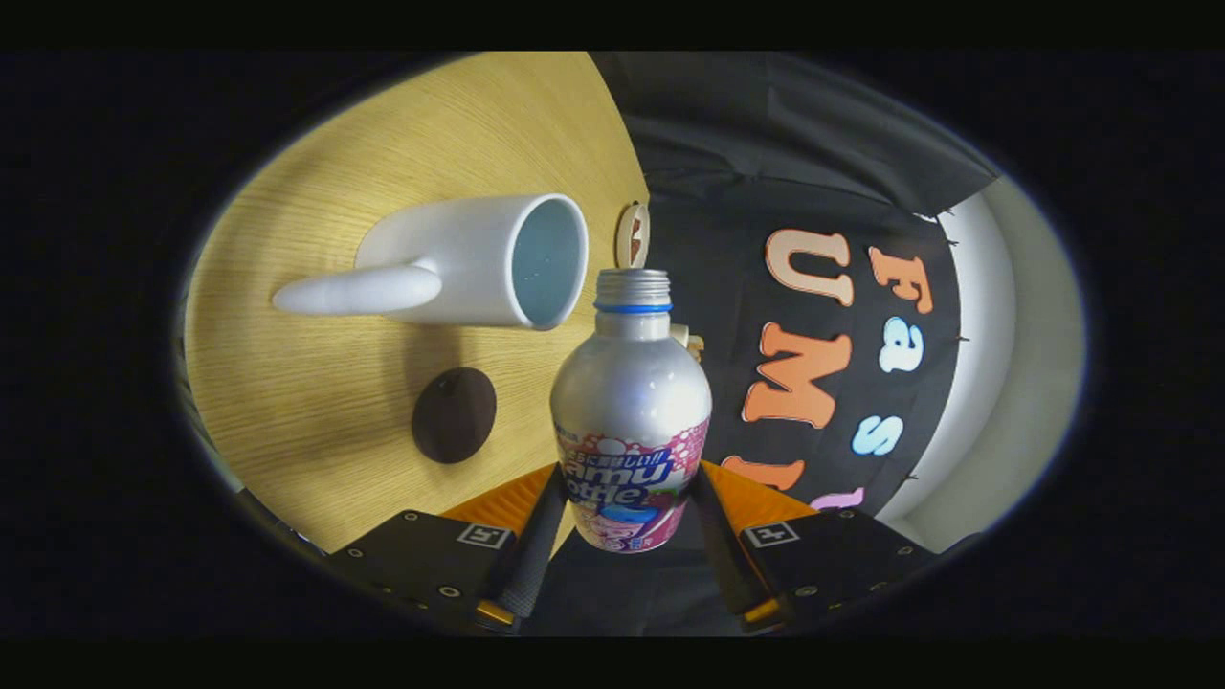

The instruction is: Take the bottle from table, then pour the juice into the cup, finally place the bottle on the coaster

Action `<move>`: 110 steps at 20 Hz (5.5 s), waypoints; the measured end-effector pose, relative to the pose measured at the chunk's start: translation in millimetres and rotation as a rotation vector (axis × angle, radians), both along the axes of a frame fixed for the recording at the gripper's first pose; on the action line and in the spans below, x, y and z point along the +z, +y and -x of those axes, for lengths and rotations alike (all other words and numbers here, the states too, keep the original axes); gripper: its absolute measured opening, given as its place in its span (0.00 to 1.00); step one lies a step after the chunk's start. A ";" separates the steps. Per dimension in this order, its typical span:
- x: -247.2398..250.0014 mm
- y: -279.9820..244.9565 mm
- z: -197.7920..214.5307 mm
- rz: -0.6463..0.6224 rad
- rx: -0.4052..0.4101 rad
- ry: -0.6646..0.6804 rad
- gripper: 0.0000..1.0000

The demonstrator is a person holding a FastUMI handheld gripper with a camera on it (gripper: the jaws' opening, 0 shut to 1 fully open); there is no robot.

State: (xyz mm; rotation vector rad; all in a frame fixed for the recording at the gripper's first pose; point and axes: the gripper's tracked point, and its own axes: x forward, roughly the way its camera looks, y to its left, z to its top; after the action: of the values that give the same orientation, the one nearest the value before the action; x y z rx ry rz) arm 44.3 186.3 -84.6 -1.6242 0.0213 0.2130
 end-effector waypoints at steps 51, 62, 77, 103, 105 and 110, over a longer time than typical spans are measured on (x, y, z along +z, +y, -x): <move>24.9 4.0 -13.8 0.342 0.013 -0.028 0.73; 25.4 3.7 -13.8 0.341 0.007 -0.022 0.73; 25.7 0.9 -14.4 0.349 0.003 -0.015 0.73; 20.7 11.2 -10.5 0.399 0.025 0.003 0.73; 21.1 11.7 -11.0 0.397 0.027 0.000 0.73; 21.4 10.8 -10.4 0.396 0.024 0.000 0.73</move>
State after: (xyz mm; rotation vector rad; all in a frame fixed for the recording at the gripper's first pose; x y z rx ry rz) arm 54.7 197.2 -63.1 -2.0193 0.0465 0.2376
